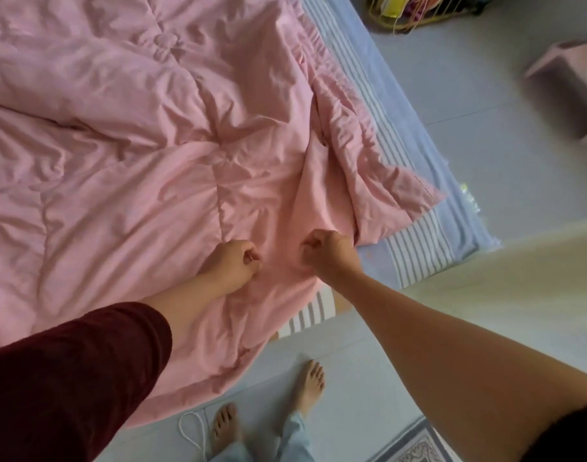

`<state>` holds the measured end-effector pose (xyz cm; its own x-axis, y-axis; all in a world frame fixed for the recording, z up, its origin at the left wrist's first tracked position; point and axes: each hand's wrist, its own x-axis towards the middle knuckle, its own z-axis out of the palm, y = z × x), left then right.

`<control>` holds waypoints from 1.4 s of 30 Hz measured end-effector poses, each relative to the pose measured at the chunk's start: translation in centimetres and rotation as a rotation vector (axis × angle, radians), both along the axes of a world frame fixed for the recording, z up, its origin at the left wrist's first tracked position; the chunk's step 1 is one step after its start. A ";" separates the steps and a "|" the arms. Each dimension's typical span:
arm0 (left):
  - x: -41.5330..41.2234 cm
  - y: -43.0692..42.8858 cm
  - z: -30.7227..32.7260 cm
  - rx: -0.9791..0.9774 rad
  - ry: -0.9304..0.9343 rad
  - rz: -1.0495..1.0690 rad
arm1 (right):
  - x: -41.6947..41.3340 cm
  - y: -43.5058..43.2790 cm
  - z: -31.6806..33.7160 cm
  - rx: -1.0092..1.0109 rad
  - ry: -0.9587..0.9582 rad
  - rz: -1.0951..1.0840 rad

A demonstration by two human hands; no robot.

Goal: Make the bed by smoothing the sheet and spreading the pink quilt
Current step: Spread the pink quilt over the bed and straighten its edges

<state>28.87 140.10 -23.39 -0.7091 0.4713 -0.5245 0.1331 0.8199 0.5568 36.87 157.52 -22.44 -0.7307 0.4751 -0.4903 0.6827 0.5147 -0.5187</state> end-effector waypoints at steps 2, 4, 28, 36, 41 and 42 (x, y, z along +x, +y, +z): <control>0.7 3.7 0.0 0.070 0.022 -0.006 | 0.9 3.6 -0.1 0.069 0.017 -0.182; 1.0 7.2 -0.2 0.116 0.025 -0.008 | 1.9 7.2 -0.4 0.065 -0.041 -0.330; -4.9 19.5 -2.7 0.022 -0.091 0.303 | -5.4 16.9 -2.2 -0.683 0.268 -0.781; -5.0 20.7 -1.1 0.218 -0.407 0.219 | -7.4 17.6 -1.2 -0.305 0.371 -0.963; -5.3 23.9 0.8 0.338 -0.727 0.093 | -5.5 24.0 4.5 0.117 0.555 -1.352; -5.4 24.7 1.3 0.366 -0.723 0.070 | -5.0 25.4 5.5 0.203 0.543 -1.348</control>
<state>23.47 164.82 -22.13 -0.2885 0.6688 -0.6852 -0.4065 0.5624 0.7200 31.92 182.94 -16.95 0.2437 0.9584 -0.1487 0.4440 -0.2466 -0.8615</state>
